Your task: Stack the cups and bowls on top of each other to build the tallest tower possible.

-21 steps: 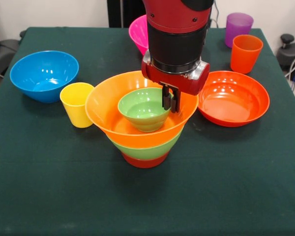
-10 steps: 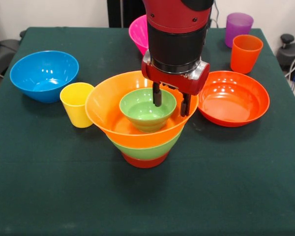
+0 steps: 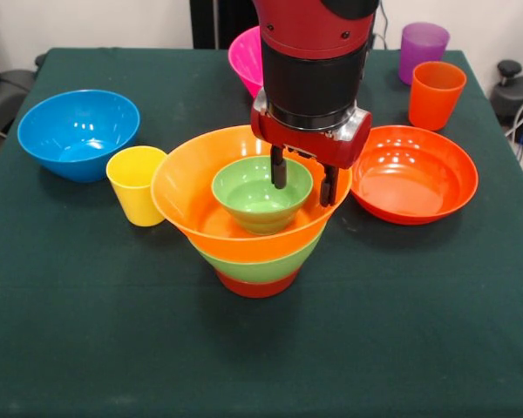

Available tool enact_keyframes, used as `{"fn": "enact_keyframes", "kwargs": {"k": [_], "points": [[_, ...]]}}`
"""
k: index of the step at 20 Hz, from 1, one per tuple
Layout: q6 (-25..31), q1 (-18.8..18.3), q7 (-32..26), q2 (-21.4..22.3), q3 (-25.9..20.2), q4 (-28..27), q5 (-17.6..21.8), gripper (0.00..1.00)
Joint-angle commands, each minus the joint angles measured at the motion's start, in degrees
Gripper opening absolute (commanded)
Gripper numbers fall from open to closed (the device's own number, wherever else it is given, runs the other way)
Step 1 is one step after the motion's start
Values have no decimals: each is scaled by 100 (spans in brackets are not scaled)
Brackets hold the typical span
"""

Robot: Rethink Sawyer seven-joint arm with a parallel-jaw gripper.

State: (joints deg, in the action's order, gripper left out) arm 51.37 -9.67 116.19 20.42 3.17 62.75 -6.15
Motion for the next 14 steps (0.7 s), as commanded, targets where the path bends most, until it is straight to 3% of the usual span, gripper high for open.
{"fn": "enact_keyframes", "kwargs": {"k": [1, 6, 14], "points": [[-132, -41, -384, -53, -504, 246, 347, 100], [-186, -95, -369, 435, -516, 738, 231, 100], [1019, -1, -289, 1382, -208, 925, 218, 100]]}}
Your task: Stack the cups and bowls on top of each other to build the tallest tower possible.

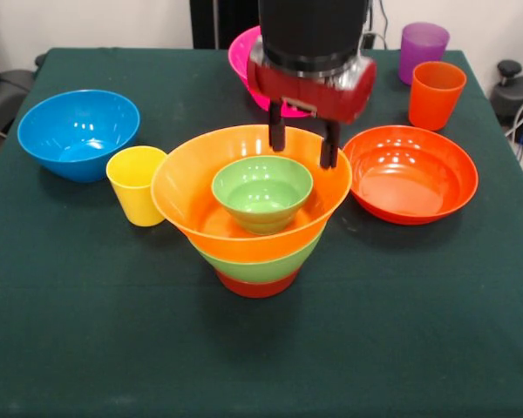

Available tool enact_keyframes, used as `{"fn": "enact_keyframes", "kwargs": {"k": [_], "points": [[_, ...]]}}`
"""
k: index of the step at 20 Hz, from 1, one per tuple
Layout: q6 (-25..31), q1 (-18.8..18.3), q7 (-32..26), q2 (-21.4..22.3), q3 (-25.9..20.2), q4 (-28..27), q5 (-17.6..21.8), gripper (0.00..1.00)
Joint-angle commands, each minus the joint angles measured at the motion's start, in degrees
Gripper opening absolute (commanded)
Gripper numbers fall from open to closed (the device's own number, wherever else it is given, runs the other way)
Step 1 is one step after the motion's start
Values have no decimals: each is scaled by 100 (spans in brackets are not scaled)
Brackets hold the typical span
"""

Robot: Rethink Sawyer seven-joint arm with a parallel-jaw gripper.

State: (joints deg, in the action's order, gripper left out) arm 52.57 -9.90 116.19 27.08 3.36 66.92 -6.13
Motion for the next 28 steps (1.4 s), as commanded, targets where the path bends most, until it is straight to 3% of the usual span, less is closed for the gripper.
{"fn": "enact_keyframes", "kwargs": {"k": [1, 5, 22, 28], "points": [[987, 6, -308, 762, -230, 505, 225, 100], [1062, -73, -327, 923, -271, 643, 187, 100], [201, -409, -704, 1637, -433, 2079, 320, 100], [389, -620, -925, 1965, -451, 2328, 403, 100]]}}
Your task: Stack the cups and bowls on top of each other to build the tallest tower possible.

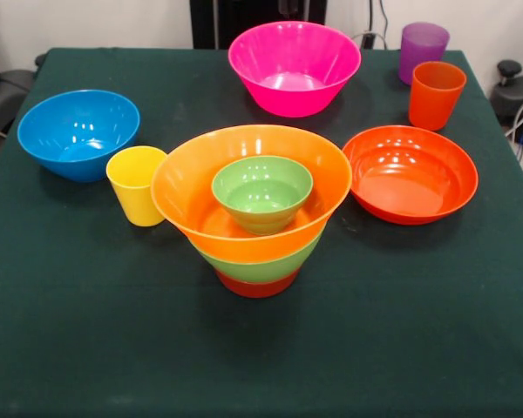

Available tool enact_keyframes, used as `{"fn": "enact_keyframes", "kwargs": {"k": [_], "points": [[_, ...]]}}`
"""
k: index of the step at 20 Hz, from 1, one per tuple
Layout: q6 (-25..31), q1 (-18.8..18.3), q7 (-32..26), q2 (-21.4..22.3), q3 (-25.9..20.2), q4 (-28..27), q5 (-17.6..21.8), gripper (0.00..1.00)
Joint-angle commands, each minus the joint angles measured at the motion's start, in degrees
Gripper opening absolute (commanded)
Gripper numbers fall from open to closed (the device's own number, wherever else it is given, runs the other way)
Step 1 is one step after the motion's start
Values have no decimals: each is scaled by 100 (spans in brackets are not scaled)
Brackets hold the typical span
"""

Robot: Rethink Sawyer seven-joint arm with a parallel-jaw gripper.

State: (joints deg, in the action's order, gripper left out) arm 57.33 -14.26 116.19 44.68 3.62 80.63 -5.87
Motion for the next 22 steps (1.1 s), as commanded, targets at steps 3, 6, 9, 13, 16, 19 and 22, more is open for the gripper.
{"fn": "enact_keyframes", "kwargs": {"k": [3, 6, 9, 13, 16, 19, 22], "points": [[-154, -340, -1101, 319, -491, 1114, 474, 100], [-218, -549, -1282, 338, -546, 1174, 600, 100], [-380, -751, -1387, 268, -675, 1227, 692, 100], [-593, -964, -1425, 192, -830, 1280, 831, 100], [-716, -1122, -1450, 162, -945, 1351, 934, 100], [-808, -1241, -1465, 158, -1030, 1387, 1070, 100], [-897, -1325, -1466, 156, -1097, 1405, 1234, 100]]}}
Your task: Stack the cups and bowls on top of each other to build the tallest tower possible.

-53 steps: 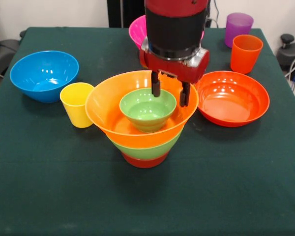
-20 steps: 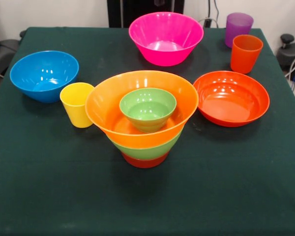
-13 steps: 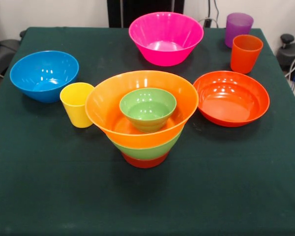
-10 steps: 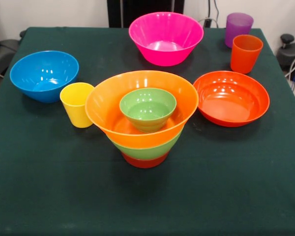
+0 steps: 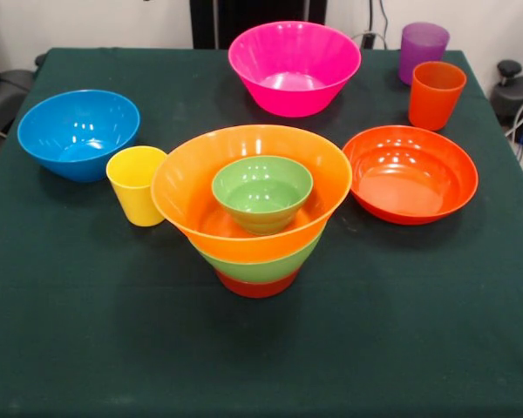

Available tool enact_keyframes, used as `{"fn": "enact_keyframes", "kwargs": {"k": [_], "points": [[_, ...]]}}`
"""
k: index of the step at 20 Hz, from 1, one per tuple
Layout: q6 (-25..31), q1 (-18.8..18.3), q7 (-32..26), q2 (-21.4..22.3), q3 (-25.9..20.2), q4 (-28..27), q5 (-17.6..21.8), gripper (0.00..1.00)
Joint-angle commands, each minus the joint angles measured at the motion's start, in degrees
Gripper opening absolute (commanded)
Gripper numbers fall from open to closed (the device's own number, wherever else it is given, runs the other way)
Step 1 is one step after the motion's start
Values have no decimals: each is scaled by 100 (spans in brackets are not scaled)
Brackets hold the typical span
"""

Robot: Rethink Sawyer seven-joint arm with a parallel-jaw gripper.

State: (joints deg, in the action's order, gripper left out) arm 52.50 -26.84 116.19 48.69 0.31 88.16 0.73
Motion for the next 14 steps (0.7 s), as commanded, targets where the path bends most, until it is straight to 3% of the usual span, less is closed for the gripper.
{"fn": "enact_keyframes", "kwargs": {"k": [1, 14], "points": [[-471, -91, -1451, -242, -791, 682, 629, 100], [-883, -329, -1362, -539, -1080, 495, 1399, 100]]}}
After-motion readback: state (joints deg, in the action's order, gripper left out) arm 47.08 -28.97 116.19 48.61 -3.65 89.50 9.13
